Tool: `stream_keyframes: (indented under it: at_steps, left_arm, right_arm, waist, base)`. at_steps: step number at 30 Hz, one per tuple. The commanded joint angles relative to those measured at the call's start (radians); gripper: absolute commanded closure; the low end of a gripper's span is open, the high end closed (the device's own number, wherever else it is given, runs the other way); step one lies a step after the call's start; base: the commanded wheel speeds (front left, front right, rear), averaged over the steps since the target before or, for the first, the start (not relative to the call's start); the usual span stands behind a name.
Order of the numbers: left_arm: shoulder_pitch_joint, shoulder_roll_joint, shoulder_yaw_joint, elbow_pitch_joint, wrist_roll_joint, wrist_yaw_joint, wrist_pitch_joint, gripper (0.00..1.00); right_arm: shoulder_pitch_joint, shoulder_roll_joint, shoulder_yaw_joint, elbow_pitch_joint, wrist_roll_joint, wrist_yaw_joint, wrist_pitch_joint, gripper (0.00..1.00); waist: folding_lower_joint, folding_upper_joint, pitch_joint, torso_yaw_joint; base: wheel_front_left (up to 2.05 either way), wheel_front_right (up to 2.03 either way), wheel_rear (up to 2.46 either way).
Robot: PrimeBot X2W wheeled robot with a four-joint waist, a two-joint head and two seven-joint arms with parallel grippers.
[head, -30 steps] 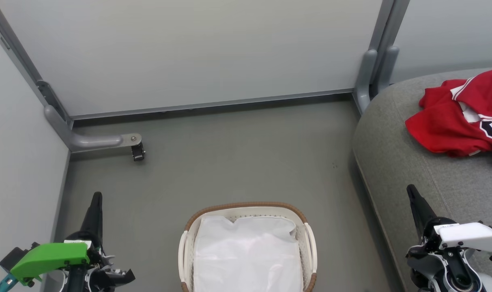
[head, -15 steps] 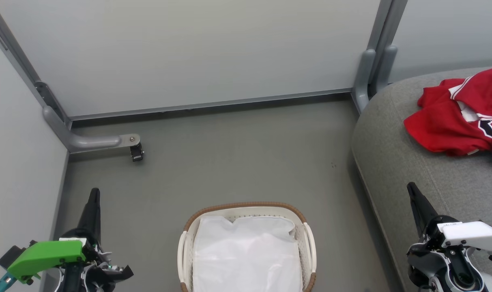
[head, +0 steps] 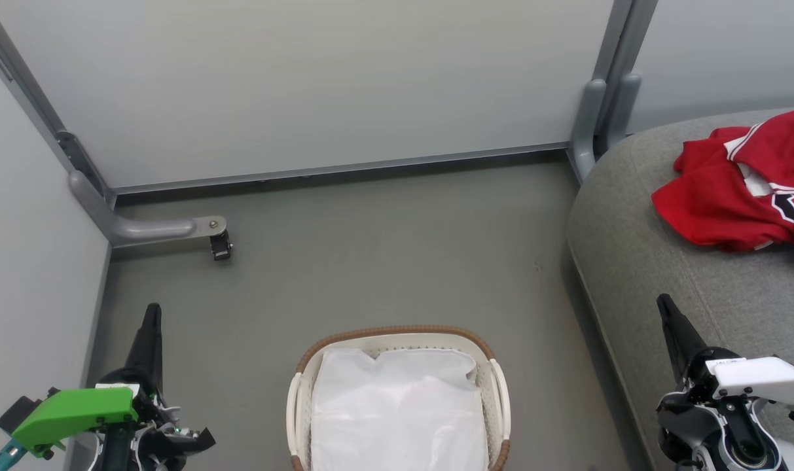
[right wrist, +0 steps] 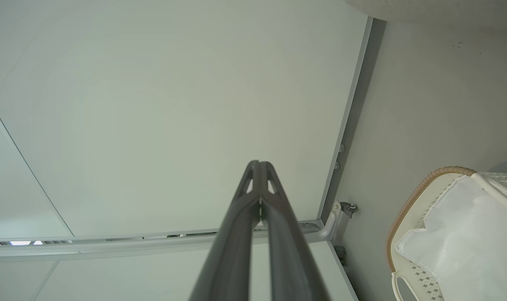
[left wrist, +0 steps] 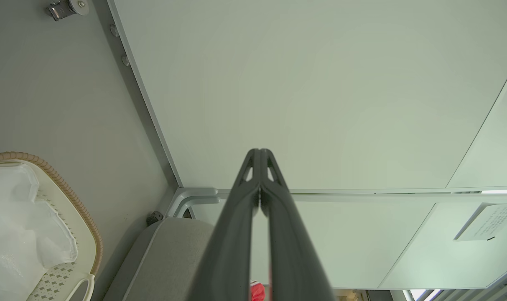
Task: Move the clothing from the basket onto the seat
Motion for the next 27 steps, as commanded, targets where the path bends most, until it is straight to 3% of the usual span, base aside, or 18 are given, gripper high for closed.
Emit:
stream_keyframes:
  at_steps: [1, 27]
  left_arm:
    - [-0.010, 0.001, 0.002, -0.002, -0.003, -0.004, 0.003, 1.00]
    - [-0.010, 0.001, 0.002, -0.002, -0.003, -0.004, 0.003, 1.00]
  right_arm:
    - [-0.007, -0.006, -0.002, -0.004, 0.004, 0.000, 0.003, 1.00]
    - [-0.007, -0.006, -0.002, -0.004, 0.004, 0.000, 0.003, 1.00]
  waist:
    - [0.0000, 0.0000, 0.000, 0.000]
    - [0.0000, 0.0000, 0.000, 0.000]
  base:
    - [0.00, 0.00, 0.00]
    - [0.00, 0.00, 0.00]
